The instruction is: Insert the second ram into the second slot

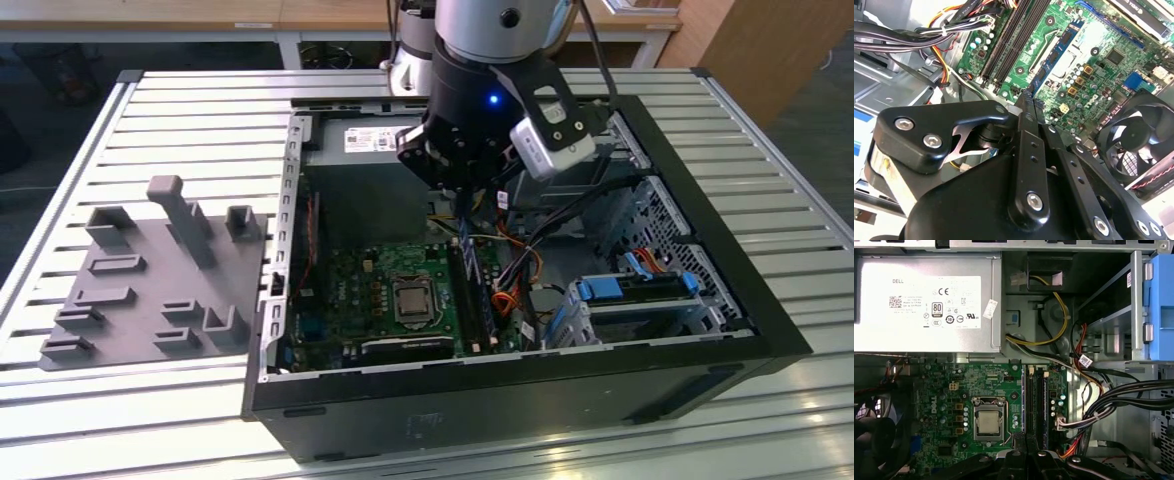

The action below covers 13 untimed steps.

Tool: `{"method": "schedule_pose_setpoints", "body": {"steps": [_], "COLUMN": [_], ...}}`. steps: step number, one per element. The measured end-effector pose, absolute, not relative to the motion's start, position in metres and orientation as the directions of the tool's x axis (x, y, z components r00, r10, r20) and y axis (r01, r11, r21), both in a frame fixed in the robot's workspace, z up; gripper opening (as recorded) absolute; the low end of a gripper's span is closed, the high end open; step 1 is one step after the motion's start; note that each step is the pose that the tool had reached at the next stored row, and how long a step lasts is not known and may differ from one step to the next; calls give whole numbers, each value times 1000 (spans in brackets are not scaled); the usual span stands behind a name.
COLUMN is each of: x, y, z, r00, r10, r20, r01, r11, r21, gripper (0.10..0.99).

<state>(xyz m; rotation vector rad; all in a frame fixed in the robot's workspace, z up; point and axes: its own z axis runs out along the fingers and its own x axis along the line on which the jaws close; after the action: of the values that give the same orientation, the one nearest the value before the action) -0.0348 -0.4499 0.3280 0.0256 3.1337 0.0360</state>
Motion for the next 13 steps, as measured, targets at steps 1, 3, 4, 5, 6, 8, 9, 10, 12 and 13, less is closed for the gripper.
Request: {"method": "schedule_pose_setpoints", "body": {"steps": [1, 3, 4, 5, 6, 8, 9, 10, 12, 13], "x": [-35, -35, -35, -35, -35, -35, -35, -35, -34, -34], "y": [-450, -450, -450, -450, -450, -450, -450, -450, -450, -450], "z": [328, 327, 327, 327, 327, 326, 326, 326, 325, 324], "r00": [-1000, -1000, -1000, -1000, -1000, -1000, -1000, -1000, -1000, -1000], "r10": [16, 16, 16, 16, 16, 16, 17, 16, 16, 16], "r20": [-7, -7, -7, -7, -7, -7, -7, -7, -7, -7], "r01": [16, 16, 16, 16, 16, 16, 16, 16, 16, 16], "r11": [1000, 1000, 1000, 1000, 1000, 1000, 1000, 1000, 1000, 1000], "r21": [23, 23, 23, 23, 23, 23, 23, 23, 23, 23], "gripper": [118, 118, 118, 118, 118, 118, 118, 118, 118, 118]}}
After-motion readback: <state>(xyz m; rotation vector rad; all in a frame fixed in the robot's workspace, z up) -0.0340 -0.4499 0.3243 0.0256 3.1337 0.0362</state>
